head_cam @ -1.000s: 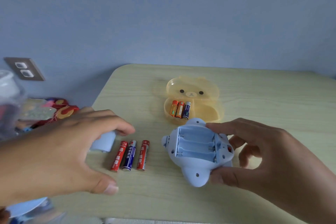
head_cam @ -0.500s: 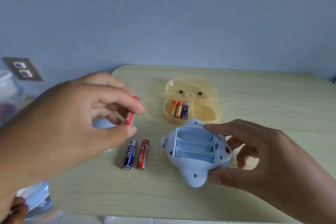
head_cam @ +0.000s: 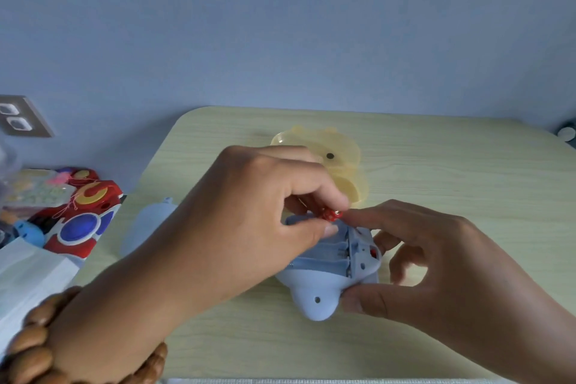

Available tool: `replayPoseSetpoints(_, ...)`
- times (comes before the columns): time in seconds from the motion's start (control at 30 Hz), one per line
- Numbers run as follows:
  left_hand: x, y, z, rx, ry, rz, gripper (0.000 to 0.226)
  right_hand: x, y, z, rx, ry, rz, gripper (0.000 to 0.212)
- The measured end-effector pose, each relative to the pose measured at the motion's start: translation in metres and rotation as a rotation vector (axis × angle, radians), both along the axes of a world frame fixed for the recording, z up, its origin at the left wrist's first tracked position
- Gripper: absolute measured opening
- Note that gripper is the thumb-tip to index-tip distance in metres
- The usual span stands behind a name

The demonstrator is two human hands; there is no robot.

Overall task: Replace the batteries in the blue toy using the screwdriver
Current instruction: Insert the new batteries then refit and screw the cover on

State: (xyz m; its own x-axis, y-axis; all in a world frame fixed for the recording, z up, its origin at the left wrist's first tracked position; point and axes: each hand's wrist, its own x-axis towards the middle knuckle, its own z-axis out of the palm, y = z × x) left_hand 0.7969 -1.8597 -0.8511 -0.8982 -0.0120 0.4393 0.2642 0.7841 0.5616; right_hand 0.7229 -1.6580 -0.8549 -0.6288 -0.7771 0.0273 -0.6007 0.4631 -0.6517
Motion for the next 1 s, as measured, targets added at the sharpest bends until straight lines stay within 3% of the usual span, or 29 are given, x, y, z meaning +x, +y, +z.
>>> replayPoseSetpoints(0.33,-0.002,0.002,0.0,-0.092,-0.052,-0.014,0.026,-0.002,-0.002,0.002,-0.016,-0.012,0.017,0.059)
replayPoseSetpoints(1.0,-0.002,0.009,-0.013,-0.102,-0.049,0.067,0.004,0.002,0.002,0.001,0.055,-0.071,-0.094,0.072)
